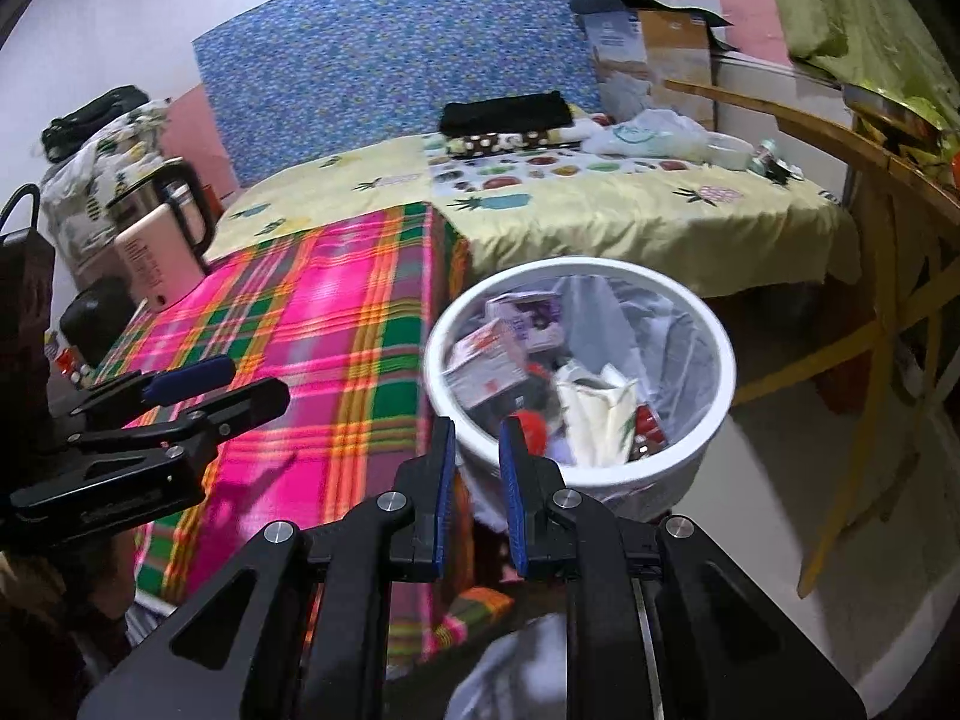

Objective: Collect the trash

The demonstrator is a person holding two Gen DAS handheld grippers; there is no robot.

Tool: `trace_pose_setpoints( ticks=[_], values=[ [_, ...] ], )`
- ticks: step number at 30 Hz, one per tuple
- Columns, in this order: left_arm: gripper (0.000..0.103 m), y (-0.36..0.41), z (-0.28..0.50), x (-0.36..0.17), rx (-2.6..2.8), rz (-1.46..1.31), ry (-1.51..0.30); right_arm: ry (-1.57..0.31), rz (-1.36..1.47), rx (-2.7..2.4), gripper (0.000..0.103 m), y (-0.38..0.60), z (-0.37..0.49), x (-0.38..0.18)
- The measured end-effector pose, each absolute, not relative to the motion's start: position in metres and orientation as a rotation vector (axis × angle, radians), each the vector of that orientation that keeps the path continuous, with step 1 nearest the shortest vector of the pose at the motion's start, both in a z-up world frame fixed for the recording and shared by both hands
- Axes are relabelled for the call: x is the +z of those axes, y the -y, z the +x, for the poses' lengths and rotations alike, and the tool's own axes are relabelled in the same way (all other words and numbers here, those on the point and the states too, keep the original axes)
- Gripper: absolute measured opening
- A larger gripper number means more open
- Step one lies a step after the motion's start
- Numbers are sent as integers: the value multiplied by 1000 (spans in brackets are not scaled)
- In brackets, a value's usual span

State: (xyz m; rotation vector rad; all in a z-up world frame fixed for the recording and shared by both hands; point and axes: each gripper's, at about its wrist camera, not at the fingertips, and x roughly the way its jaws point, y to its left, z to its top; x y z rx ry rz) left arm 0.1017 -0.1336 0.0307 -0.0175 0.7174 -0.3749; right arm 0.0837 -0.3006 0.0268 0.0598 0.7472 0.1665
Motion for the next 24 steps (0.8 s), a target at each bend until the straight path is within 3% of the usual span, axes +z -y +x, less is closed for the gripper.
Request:
trace_pose_setpoints(
  ticks=[24],
  values=[
    [66,106,49,34,-280,-24,-686,-721,25,230,15,275,42,31]
  ],
)
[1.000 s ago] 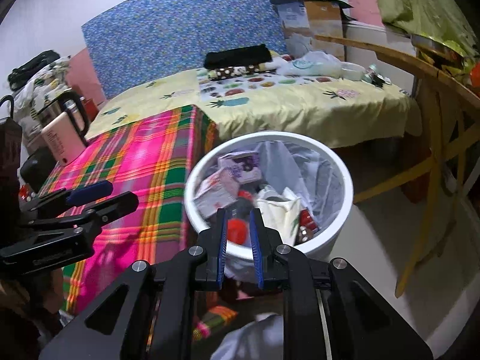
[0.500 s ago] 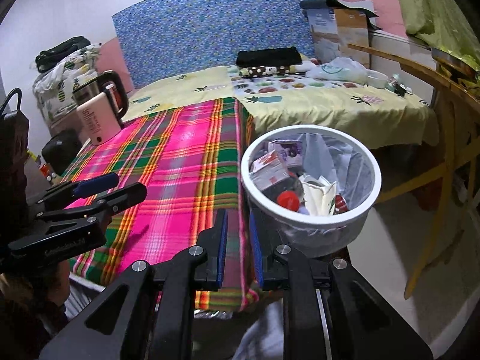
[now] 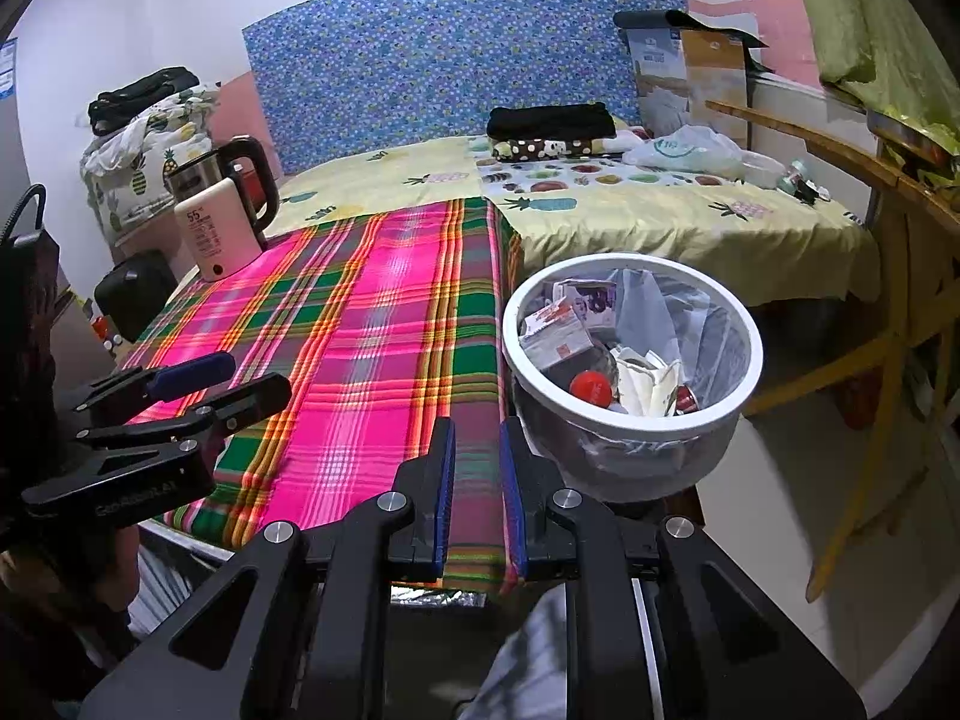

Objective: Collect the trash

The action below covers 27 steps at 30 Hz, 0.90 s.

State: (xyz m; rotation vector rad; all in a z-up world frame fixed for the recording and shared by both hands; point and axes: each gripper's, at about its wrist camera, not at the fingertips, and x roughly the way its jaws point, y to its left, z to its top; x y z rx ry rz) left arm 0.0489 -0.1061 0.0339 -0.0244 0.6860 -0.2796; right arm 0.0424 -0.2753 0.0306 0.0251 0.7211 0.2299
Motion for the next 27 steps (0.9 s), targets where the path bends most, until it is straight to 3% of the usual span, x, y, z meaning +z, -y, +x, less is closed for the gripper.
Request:
trace_pose_setpoints(
  ticks=[27],
  values=[
    [66,108,44,38,-274,-17,-680,-710,25,231,15,275,39,32]
  ],
)
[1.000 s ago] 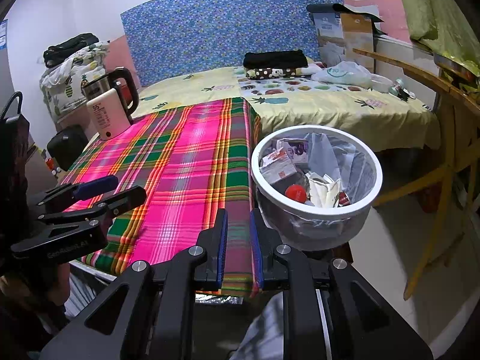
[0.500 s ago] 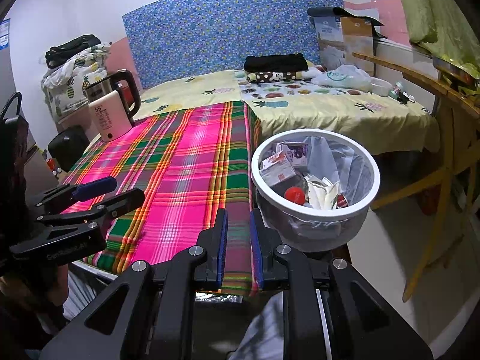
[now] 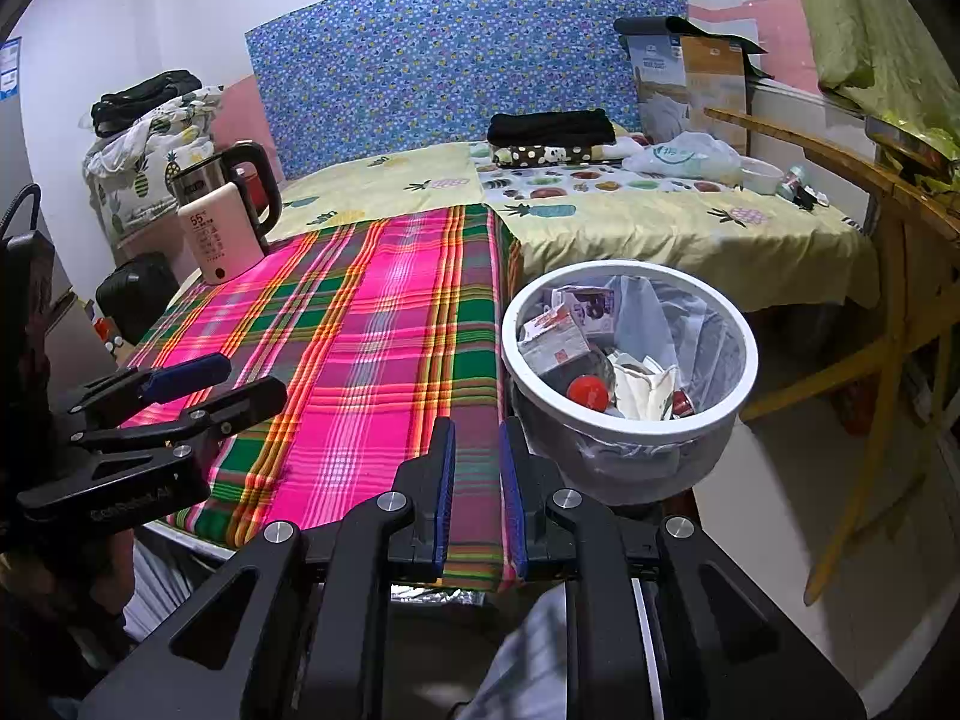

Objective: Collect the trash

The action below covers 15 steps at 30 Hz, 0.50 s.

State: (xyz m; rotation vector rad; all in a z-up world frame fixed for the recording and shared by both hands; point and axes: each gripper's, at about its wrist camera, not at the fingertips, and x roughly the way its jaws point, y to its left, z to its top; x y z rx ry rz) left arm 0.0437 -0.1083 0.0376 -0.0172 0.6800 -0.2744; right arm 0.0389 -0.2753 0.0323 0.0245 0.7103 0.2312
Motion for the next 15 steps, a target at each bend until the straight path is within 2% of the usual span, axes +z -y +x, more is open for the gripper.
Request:
trace_pose_setpoints(
  ticks=[15],
  values=[
    [66,108,41,38,-276,-17,-685,-711,26,231,15,275,39,33]
  ],
)
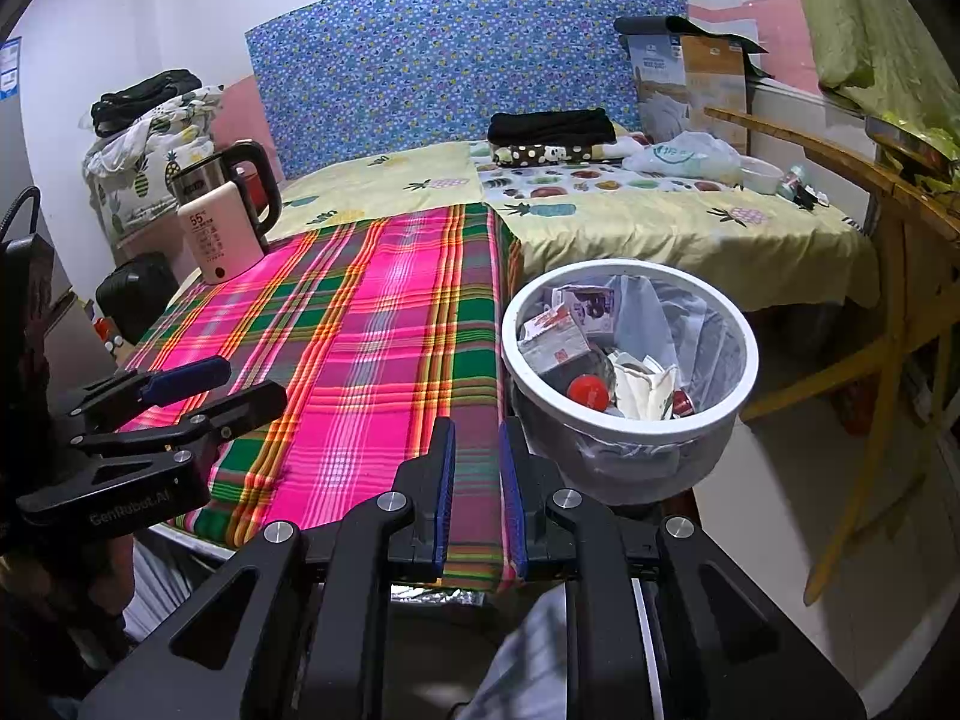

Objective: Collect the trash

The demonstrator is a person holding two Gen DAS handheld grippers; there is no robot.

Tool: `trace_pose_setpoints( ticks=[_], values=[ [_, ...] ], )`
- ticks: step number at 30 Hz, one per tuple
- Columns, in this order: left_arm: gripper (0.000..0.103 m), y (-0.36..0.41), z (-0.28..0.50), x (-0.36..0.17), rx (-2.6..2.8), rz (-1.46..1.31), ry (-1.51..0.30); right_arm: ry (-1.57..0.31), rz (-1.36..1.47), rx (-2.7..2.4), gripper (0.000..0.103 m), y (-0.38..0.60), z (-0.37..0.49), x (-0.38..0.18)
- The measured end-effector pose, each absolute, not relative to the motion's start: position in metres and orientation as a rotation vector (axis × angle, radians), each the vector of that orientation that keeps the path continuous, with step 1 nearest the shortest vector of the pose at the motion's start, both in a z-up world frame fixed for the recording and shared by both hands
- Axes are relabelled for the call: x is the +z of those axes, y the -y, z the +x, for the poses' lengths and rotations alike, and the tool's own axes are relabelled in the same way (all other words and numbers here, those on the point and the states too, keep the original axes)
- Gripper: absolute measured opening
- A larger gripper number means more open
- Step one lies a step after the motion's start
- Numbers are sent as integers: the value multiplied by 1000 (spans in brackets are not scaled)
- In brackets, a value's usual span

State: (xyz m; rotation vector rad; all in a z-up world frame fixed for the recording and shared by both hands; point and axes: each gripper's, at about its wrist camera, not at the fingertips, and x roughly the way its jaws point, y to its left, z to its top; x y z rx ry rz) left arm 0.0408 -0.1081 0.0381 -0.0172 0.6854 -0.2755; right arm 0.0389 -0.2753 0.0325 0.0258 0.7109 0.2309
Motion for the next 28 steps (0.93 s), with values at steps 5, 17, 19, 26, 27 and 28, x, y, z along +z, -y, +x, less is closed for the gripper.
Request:
trace_pose_setpoints(
  ticks=[5,17,19,26,27,28],
  values=[
    [66,108,41,38,-276,-18,-688,-710,25,231,15,276,39,33],
    [66,107,43,37,-272,-19,-697,-711,27,231,15,276,39,33],
    [66,109,43,35,-277,-17,-700,-714,27,230,15,276,39,32],
    [66,109,46,32,-267,-10,-707,-715,29,230,15,277,39,32],
    [66,109,46,32,-269,-12,-707,-715,28,230,15,277,39,32],
    [66,109,46,31,-269,-12,-708,-715,29,230,15,277,39,31]
  ],
)
